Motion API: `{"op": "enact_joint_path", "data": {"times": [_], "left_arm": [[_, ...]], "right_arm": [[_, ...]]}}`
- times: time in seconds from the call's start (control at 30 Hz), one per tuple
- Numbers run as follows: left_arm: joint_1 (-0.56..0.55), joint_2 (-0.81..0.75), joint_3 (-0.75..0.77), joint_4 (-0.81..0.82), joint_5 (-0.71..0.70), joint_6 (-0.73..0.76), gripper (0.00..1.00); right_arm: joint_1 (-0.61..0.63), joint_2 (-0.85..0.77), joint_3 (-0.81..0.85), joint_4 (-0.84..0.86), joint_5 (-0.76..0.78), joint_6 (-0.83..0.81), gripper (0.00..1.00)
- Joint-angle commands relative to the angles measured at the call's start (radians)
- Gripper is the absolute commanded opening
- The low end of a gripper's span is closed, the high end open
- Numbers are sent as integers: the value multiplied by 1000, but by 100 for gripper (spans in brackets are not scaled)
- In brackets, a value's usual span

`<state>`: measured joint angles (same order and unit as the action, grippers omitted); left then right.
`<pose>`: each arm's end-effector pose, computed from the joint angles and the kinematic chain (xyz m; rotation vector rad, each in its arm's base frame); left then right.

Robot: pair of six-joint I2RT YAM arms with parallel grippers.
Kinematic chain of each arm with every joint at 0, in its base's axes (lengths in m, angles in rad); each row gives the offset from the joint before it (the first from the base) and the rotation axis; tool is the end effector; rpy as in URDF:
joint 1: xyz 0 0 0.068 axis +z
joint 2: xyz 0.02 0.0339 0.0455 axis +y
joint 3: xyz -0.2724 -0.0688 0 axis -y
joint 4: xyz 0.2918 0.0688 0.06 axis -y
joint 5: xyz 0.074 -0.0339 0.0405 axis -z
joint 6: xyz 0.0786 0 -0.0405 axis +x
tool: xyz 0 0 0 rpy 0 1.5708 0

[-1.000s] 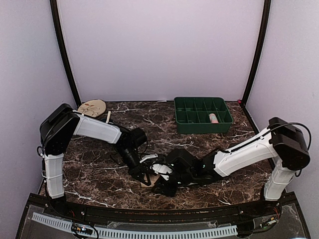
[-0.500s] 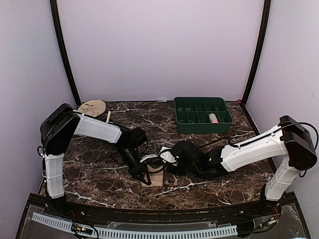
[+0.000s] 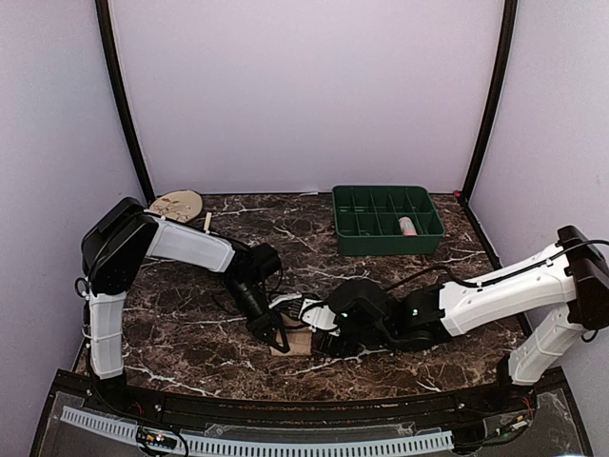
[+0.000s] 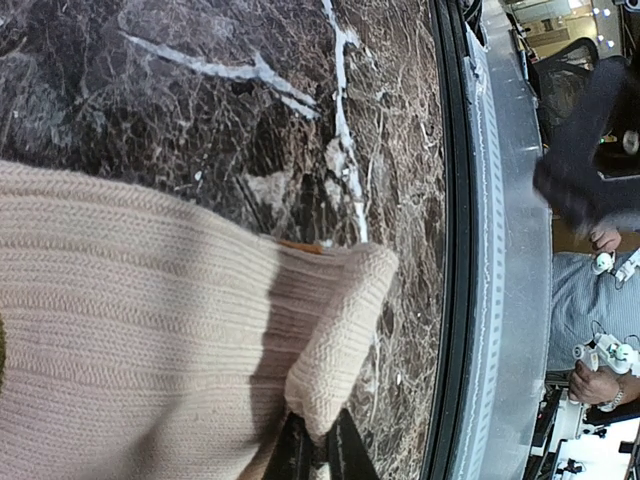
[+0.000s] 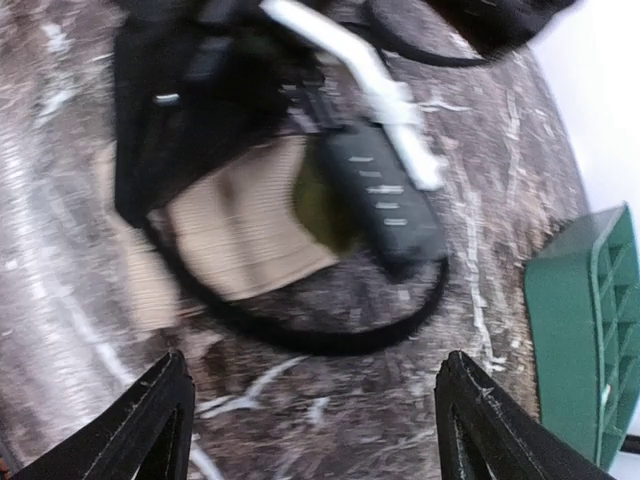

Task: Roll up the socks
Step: Roll the sock at the center of the board.

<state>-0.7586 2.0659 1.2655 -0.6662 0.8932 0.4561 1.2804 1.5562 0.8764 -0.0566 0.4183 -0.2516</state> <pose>0.2544 -0.3255 0.0630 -1.6534 -2.2567 1.3459 0.1419 0.3633 0.1512 -1.3903 1.7469 0.0740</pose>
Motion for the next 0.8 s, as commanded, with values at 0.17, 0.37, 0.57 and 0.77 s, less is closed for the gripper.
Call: {"op": "enact_joint_path", "data": {"times": [0.17, 0.37, 0.57, 0.77], "left_arm": [[10, 26, 32, -34, 9, 4, 0], [11, 32, 36, -36, 13, 4, 0], [13, 38, 38, -35, 19, 3, 0], [15, 39, 39, -35, 19, 2, 0]], "right_arm": [[76, 31, -13, -3, -99, 67, 77], [76, 97, 5, 25, -111, 35, 77], [73, 140, 31, 50, -111, 3, 77], [73, 163, 45, 58, -138, -29, 73]]}}
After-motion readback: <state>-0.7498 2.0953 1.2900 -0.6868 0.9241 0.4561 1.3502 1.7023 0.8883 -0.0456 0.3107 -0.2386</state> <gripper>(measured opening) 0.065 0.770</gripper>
